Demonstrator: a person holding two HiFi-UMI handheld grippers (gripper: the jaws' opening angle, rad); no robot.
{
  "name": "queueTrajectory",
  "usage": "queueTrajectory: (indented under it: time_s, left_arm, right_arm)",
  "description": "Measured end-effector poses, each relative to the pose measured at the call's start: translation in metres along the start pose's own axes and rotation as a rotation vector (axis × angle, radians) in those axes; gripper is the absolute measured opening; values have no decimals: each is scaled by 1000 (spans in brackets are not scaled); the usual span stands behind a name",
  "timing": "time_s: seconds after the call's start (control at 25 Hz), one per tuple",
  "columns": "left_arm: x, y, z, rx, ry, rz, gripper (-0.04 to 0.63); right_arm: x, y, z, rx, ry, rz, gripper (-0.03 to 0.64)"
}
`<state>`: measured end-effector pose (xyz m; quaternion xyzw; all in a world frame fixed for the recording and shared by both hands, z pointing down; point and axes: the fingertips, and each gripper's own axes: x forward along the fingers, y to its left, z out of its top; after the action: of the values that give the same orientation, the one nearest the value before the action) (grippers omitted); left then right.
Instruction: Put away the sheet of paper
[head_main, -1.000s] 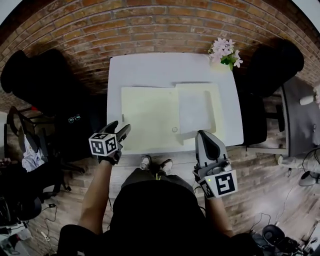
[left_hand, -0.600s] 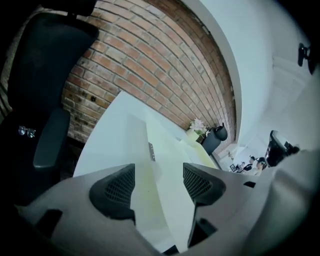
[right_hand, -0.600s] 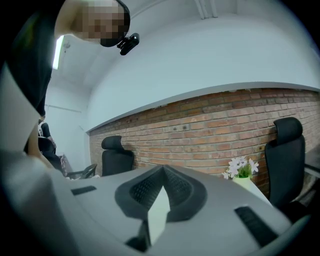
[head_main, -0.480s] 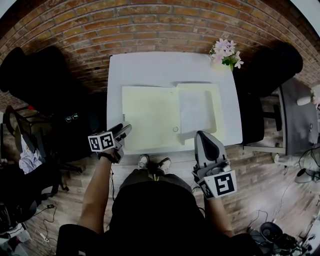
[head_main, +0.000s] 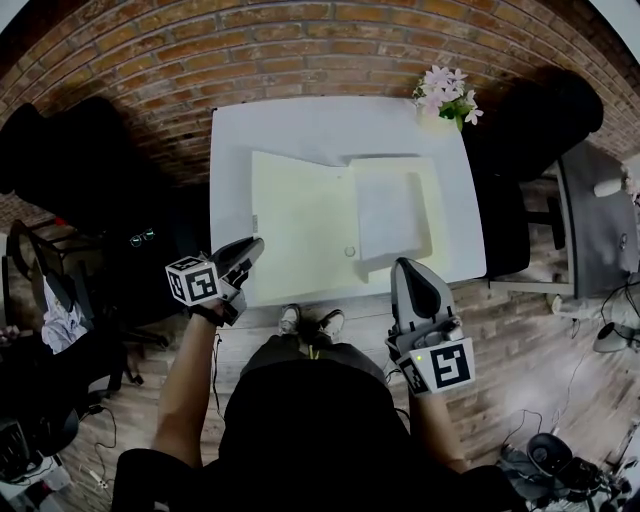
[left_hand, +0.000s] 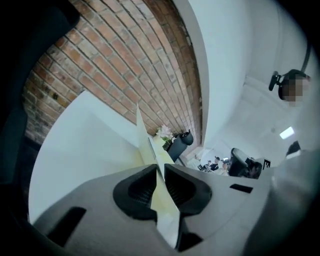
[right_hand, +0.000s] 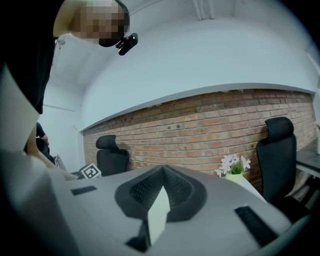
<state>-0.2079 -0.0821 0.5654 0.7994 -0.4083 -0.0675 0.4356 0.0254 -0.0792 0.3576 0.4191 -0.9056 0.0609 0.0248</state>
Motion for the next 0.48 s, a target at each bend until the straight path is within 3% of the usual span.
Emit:
queueTrajectory:
  time_s: [0.32, 0.48]
  left_arm:
    - [23, -55, 20, 141, 34, -85, 84]
    - [33, -79, 22, 172, 44, -182, 118]
  right_arm:
    - [-9, -9, 2, -6, -11, -23, 12]
    - [-15, -14, 9, -2, -37, -33, 12]
